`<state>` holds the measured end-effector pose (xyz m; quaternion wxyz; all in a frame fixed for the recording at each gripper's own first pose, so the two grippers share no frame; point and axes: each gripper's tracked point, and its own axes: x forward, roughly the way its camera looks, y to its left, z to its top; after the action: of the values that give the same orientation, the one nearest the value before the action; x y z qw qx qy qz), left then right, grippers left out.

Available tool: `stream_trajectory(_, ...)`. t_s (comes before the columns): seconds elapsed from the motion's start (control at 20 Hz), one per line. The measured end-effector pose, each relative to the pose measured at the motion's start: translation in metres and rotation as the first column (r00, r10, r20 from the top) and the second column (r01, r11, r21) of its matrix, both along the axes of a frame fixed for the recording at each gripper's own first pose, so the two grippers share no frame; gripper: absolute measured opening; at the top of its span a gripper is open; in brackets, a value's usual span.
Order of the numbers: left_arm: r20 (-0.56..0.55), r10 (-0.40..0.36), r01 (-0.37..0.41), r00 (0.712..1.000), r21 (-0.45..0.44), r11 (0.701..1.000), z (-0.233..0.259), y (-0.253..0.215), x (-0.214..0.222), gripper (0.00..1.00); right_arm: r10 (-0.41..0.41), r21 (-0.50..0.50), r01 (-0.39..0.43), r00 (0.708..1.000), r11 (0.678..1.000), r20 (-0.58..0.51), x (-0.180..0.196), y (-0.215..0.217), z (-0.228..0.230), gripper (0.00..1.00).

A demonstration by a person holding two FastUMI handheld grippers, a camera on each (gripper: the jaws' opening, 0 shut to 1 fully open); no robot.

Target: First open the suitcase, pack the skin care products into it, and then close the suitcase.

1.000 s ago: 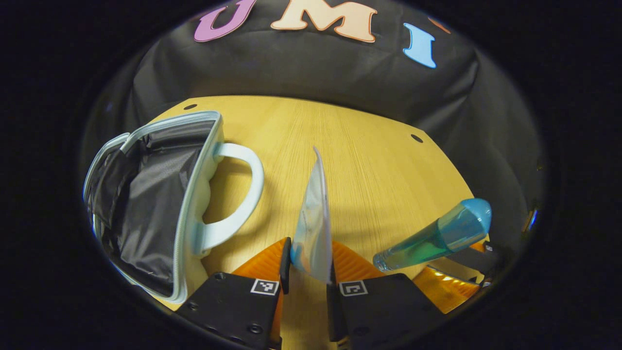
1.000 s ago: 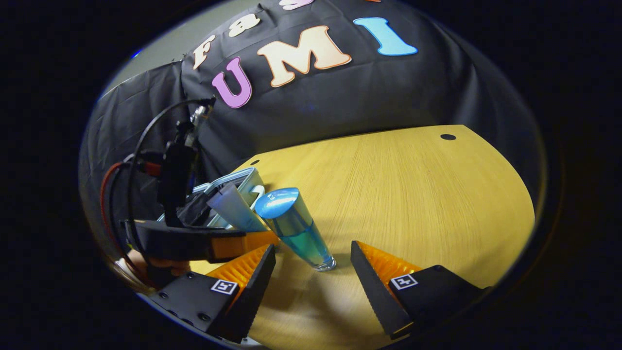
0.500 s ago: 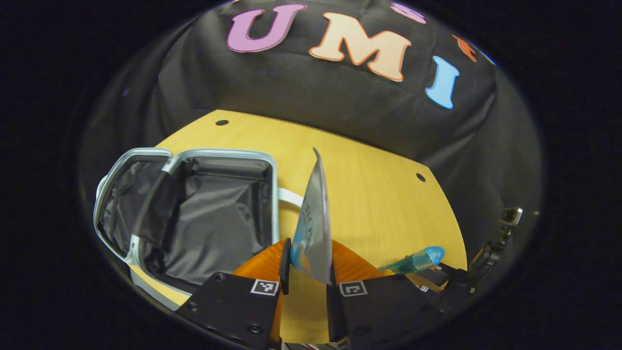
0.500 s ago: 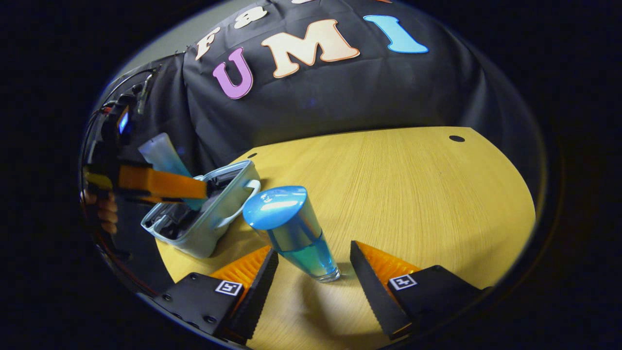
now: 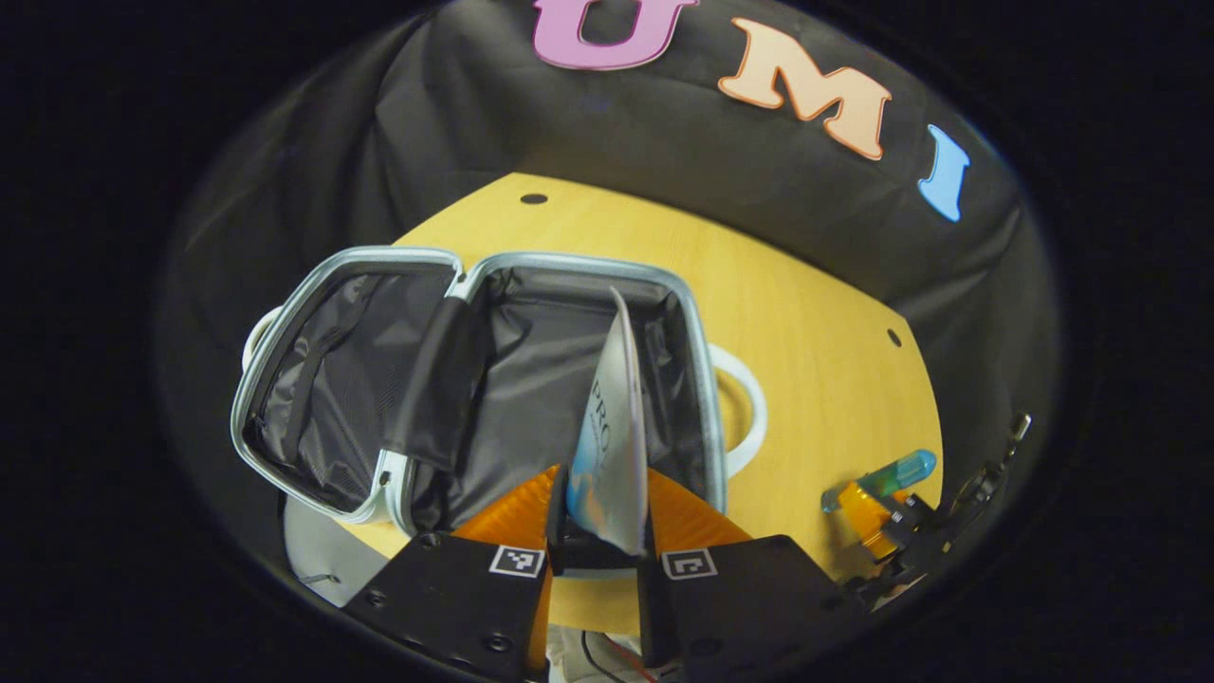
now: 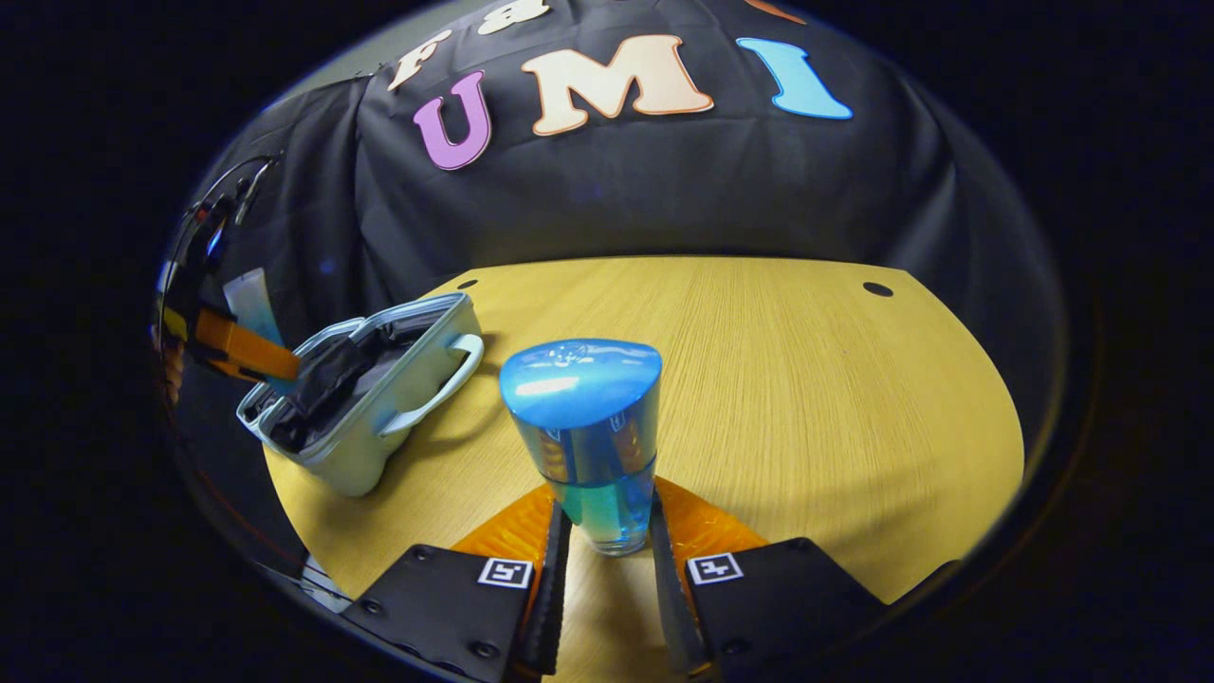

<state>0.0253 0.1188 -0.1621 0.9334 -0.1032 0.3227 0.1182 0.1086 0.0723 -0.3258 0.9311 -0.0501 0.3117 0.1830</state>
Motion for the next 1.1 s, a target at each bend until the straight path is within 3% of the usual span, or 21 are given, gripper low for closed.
stream_trajectory(0.1, -0.092, -0.010, 0.009, 0.996, -0.017, 1.000, -0.019, 0.013, -0.004, 0.30, -0.037, 0.006, 0.037, 0.999, 0.999, -0.021, 0.000, -0.002, 0.000, 0.40)
stream_trajectory(0.4, -0.274, -0.084, 0.055, 0.958, -0.108, 0.993, -0.053, 0.033, -0.010, 0.31, -0.060, 0.037, 0.061, 0.998, 0.997, -0.037, -0.014, 0.021, 0.029, 0.43)
stream_trajectory(0.85, -0.441, -0.148, 0.102, 0.885, -0.126, 0.987, -0.078, 0.060, -0.019, 0.33, 0.059, 0.104, -0.051, 0.996, 0.993, -0.071, -0.051, 0.125, 0.084, 0.40)
stream_trajectory(1.05, -0.408, -0.158, 0.122, 0.899, -0.111, 0.986, -0.067, 0.064, -0.018, 0.42, 0.137, 0.092, -0.127, 0.985, 0.988, -0.106, -0.065, 0.174, 0.074, 0.43)
stream_trajectory(1.1, -0.389, -0.161, 0.126, 0.907, -0.114, 0.985, -0.062, 0.064, -0.018, 0.50, 0.156, 0.090, -0.146, 0.981, 0.985, -0.118, -0.068, 0.185, 0.070, 0.43)
